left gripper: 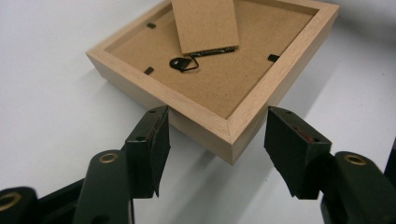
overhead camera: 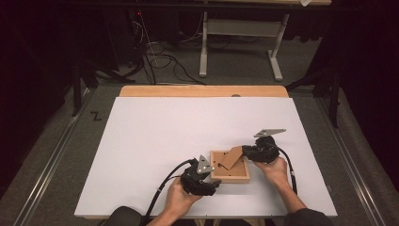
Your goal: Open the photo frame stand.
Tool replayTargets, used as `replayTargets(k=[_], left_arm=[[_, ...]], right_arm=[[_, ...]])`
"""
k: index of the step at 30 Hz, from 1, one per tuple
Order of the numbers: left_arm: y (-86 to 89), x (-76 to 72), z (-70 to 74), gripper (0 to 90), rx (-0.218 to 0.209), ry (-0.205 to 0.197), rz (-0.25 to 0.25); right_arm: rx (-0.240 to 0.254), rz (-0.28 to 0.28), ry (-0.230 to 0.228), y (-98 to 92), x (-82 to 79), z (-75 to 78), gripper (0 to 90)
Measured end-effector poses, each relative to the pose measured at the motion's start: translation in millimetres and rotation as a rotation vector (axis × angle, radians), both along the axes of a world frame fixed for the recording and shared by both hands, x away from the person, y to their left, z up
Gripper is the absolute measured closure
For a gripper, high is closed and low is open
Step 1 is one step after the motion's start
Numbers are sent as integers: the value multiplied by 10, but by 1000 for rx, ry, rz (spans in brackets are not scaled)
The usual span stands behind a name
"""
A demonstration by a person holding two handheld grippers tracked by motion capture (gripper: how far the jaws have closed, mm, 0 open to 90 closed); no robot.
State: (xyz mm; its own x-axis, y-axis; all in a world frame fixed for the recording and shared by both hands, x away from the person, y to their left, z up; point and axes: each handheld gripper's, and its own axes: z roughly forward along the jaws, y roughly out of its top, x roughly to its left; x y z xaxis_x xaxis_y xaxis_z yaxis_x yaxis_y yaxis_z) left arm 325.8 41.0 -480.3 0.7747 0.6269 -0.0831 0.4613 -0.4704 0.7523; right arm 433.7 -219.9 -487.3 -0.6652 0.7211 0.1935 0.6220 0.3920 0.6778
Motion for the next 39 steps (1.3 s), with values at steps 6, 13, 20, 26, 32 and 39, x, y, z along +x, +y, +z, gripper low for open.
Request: replayTargets(k=[6,13,20,26,32,39], left_arm=[[-29,4,44,446,-10,-25,-8],[21,-21,61,393,-19,-38,5],[29,-15,35,368,-10,-19,-5],[-5,-30,-9,352,10,-9,-10],[-49,-7,-45,343,44,-14,5],[-79,34,-67,353,67,-29,27]], right_arm=[[-5,6,-1,1,0,2,715],[-8,3,10,8,15,11,715],[-14,3,26,15,38,24,715],[-13,-8,35,20,65,23,717],[-14,-12,43,26,79,28,718],[-14,-15,43,26,92,30,717]])
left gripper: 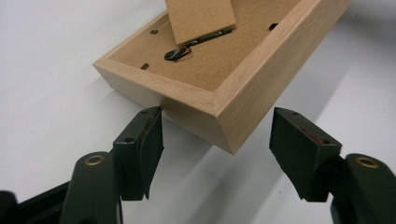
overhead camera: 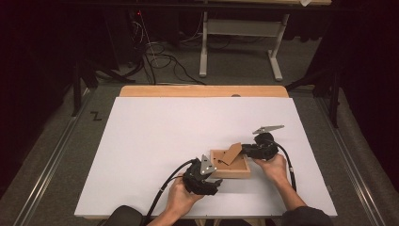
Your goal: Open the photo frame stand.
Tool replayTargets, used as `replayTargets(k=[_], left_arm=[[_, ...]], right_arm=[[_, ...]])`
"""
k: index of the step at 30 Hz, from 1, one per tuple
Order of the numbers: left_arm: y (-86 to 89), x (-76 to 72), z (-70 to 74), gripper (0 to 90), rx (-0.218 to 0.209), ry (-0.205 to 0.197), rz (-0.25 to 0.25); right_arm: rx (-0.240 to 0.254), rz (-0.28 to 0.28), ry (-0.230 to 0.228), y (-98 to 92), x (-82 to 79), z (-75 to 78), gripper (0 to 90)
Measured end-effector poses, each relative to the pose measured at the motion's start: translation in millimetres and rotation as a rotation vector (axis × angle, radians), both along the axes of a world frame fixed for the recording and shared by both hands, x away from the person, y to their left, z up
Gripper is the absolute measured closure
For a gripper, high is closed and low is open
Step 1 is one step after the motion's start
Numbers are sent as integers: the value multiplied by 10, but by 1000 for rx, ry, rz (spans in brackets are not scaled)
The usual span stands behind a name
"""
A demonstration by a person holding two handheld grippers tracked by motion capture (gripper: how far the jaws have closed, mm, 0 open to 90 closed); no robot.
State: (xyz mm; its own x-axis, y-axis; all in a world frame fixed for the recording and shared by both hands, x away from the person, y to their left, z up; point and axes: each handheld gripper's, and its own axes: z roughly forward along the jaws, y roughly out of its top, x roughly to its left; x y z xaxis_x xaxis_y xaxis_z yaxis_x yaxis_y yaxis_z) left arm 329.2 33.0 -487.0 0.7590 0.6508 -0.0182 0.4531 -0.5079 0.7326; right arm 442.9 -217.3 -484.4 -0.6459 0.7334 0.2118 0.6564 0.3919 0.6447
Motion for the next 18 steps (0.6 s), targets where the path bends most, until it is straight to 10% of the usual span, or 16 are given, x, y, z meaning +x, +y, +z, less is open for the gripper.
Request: replayTargets(k=[18], left_arm=[[-28,34,-18,348,14,15,-2]], right_arm=[[-48,-22,-38,-11,-54,79,602]])
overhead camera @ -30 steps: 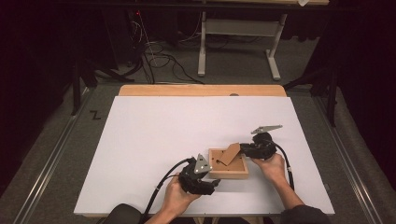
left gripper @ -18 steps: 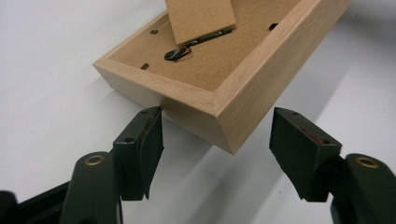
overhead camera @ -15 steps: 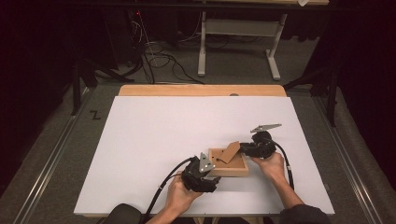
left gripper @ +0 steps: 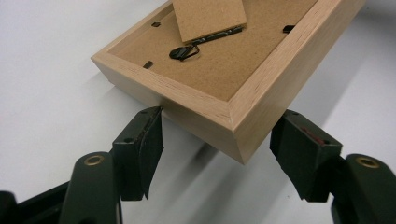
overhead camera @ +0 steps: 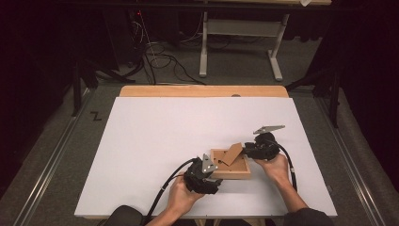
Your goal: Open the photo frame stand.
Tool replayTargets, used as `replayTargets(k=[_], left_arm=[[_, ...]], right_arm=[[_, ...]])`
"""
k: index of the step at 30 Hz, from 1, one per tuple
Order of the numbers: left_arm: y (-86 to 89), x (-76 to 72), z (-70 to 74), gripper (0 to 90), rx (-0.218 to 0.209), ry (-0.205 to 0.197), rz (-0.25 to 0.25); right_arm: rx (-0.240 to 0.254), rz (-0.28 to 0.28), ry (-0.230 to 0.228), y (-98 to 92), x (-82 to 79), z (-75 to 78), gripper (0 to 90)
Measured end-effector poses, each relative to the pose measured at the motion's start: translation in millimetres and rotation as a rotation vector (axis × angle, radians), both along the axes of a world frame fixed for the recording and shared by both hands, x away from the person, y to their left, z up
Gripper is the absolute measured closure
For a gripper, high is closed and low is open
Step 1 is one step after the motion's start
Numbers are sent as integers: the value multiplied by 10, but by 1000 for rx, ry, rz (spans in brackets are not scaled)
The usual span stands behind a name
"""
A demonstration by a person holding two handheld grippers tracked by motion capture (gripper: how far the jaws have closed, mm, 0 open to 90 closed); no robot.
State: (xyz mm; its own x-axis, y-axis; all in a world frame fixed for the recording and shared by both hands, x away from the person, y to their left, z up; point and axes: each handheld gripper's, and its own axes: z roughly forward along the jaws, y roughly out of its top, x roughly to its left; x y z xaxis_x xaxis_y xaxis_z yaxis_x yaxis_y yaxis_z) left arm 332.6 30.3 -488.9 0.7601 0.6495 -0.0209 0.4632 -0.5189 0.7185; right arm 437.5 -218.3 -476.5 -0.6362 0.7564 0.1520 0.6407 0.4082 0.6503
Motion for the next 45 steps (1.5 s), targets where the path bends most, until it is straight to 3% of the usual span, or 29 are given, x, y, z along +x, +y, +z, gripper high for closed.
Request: replayTargets(k=[8,10,15,17,18,20,22,23,24,29,35,40,45], left_arm=[[2,4,5,350,-2,3,1],[3,7,12,351,-9,4,4],[8,10,25,355,-12,0,5],[9,10,27,356,-13,0,5],[8,11,29,355,-15,1,7],[8,12,32,356,-15,0,8],[9,13,45,356,-15,-2,8],[9,13,45,356,-15,-2,8],[8,16,54,356,-13,-1,8],[5,34,79,356,-14,1,8],[11,52,106,357,-20,-1,12],[13,62,117,357,-22,3,16],[19,76,135,358,-21,1,15]], right_arm=[[8,-18,-44,-73,-91,107,555],[-20,-38,-86,-116,-172,149,501],[-55,-25,-148,-179,-325,161,473],[-80,-16,-176,-204,-414,169,468],[-97,7,-212,-225,-499,181,465],[-100,17,-221,-232,-549,189,462],[-113,83,-281,-278,-713,190,462],[-113,83,-281,-278,-713,190,462],[-154,108,-310,-303,-813,163,462],[-241,163,-280,-321,-921,1,455],[-227,175,-256,-260,-876,-44,410],[-250,197,-279,-123,-839,-68,354],[-262,212,-307,-60,-831,-63,354]])
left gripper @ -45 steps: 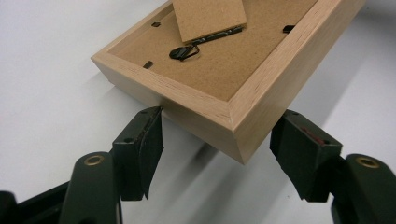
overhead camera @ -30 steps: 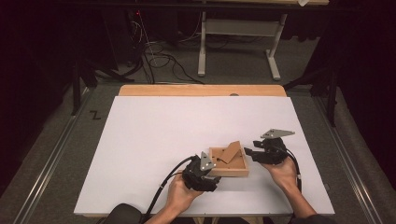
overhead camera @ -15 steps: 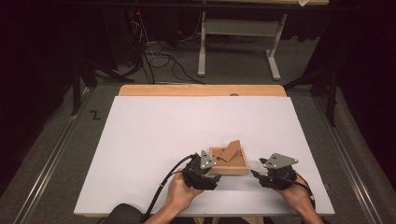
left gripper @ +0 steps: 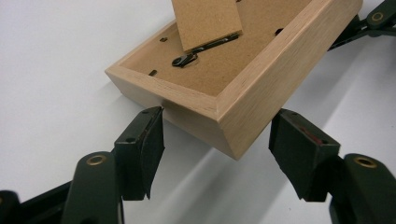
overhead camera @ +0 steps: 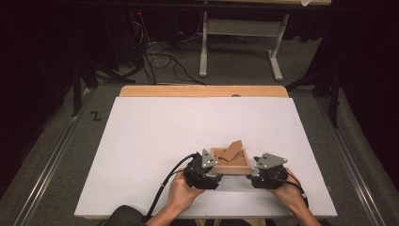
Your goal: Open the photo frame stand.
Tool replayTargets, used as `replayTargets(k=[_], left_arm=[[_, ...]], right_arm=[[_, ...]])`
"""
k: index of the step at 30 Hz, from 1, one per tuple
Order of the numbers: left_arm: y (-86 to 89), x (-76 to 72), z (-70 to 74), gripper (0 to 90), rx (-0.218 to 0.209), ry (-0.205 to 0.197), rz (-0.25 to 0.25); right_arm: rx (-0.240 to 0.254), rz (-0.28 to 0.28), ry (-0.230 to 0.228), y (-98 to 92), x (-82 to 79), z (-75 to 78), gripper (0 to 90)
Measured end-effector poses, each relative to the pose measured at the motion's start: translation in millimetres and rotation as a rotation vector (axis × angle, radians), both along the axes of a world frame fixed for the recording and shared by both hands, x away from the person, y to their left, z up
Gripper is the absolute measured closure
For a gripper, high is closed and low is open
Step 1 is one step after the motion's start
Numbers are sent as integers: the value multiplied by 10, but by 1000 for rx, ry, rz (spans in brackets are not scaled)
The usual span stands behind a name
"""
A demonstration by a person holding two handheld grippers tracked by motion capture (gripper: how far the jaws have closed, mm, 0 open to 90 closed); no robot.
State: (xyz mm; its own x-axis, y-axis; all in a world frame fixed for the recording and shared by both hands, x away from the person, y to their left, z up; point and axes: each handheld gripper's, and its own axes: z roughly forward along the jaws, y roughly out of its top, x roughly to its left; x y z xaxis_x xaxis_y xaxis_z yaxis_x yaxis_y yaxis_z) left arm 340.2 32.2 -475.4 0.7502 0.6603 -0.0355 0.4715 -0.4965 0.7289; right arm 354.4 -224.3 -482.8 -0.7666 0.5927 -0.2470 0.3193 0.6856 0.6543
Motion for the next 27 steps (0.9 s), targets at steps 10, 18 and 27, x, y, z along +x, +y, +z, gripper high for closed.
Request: replayTargets(k=[10,18,27], left_arm=[[2,43,26,357,0,-4,6],[26,112,59,360,-26,5,11],[41,157,74,361,-47,17,13]], right_arm=[[6,3,-31,35,19,22,356],[17,7,-60,73,32,41,390],[44,18,-75,94,27,62,416]])
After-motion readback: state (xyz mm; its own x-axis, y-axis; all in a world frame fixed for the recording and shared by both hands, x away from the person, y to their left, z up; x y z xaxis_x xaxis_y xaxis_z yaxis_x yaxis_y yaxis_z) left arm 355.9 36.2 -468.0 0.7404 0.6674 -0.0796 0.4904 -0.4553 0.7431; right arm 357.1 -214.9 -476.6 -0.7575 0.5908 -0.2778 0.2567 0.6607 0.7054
